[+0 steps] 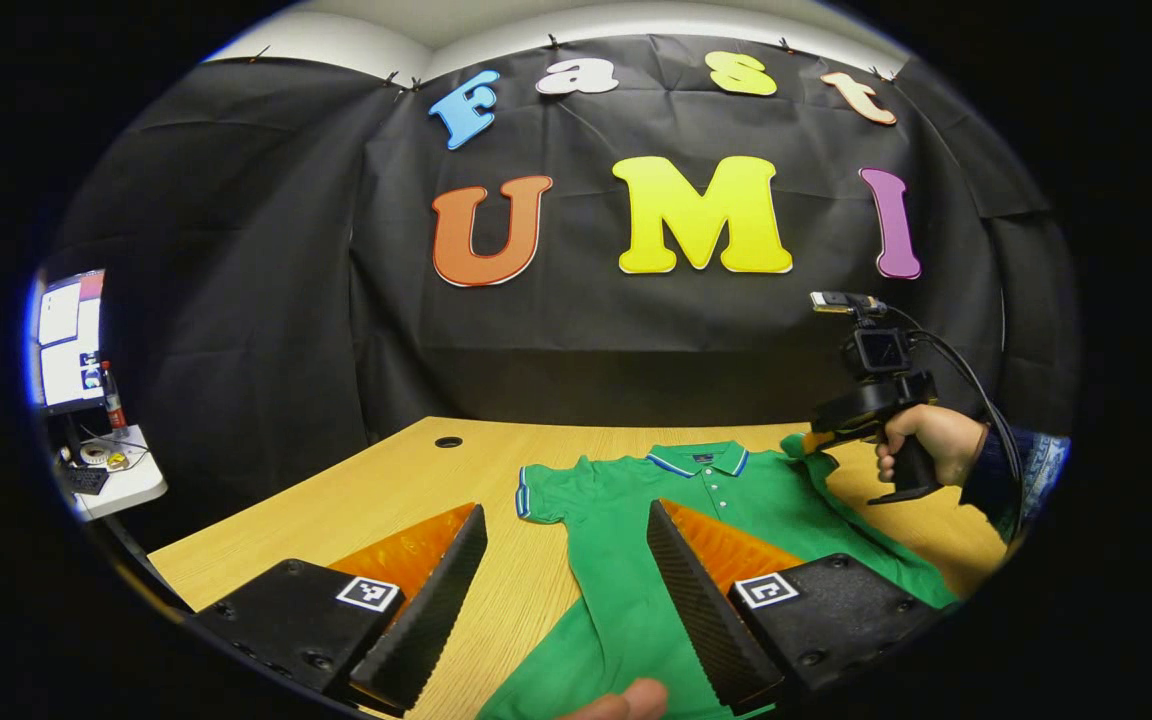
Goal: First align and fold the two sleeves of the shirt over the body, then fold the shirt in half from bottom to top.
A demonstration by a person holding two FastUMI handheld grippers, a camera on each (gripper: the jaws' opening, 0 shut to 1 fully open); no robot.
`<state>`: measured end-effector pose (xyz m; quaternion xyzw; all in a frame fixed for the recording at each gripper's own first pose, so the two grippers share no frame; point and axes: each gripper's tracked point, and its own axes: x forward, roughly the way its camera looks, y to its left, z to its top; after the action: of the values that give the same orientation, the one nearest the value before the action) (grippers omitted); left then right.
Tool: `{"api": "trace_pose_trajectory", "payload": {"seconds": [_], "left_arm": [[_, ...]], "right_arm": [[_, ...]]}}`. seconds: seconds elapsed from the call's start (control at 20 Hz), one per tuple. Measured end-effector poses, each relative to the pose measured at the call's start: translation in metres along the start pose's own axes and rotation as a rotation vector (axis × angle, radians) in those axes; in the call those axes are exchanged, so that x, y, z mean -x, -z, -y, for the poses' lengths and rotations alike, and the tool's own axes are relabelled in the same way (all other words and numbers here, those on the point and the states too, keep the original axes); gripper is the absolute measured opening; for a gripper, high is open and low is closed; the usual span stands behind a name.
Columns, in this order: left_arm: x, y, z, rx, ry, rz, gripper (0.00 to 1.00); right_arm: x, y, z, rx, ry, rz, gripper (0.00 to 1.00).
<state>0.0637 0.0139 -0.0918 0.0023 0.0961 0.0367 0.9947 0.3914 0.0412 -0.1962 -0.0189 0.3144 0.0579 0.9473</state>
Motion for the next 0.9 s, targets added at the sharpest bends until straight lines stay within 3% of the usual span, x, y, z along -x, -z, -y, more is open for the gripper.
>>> {"api": "trace_pose_trajectory", "payload": {"seconds": [0.05,0.25,0.4,0.45,0.6,0.65,0.9], "left_arm": [[-0.001,0.0,-0.002,0.003,-0.004,-0.006,1.0],[-0.001,-0.001,-0.016,0.005,-0.046,-0.004,1.0],[-0.001,-0.006,-0.022,0.007,-0.071,-0.001,1.0],[0.0,-0.008,-0.023,0.018,-0.076,-0.001,1.0],[-0.002,-0.026,-0.029,0.048,-0.102,0.01,1.0],[-0.006,-0.036,-0.031,0.046,-0.106,0.022,1.0],[-0.065,-0.058,-0.04,0.133,-0.076,0.005,1.0]], "right_arm": [[0.013,-0.006,-0.015,-0.016,-0.042,0.014,0.23],[0.059,-0.032,-0.031,-0.072,-0.089,0.109,0.97],[0.108,-0.042,-0.03,-0.061,-0.109,0.17,0.92],[0.122,-0.048,-0.025,-0.037,-0.096,0.209,0.96],[0.173,-0.047,-0.01,0.077,-0.033,0.32,0.92],[0.191,-0.046,-0.008,0.089,-0.023,0.362,0.96],[0.279,-0.038,0.002,0.059,-0.007,0.503,0.92]]}}
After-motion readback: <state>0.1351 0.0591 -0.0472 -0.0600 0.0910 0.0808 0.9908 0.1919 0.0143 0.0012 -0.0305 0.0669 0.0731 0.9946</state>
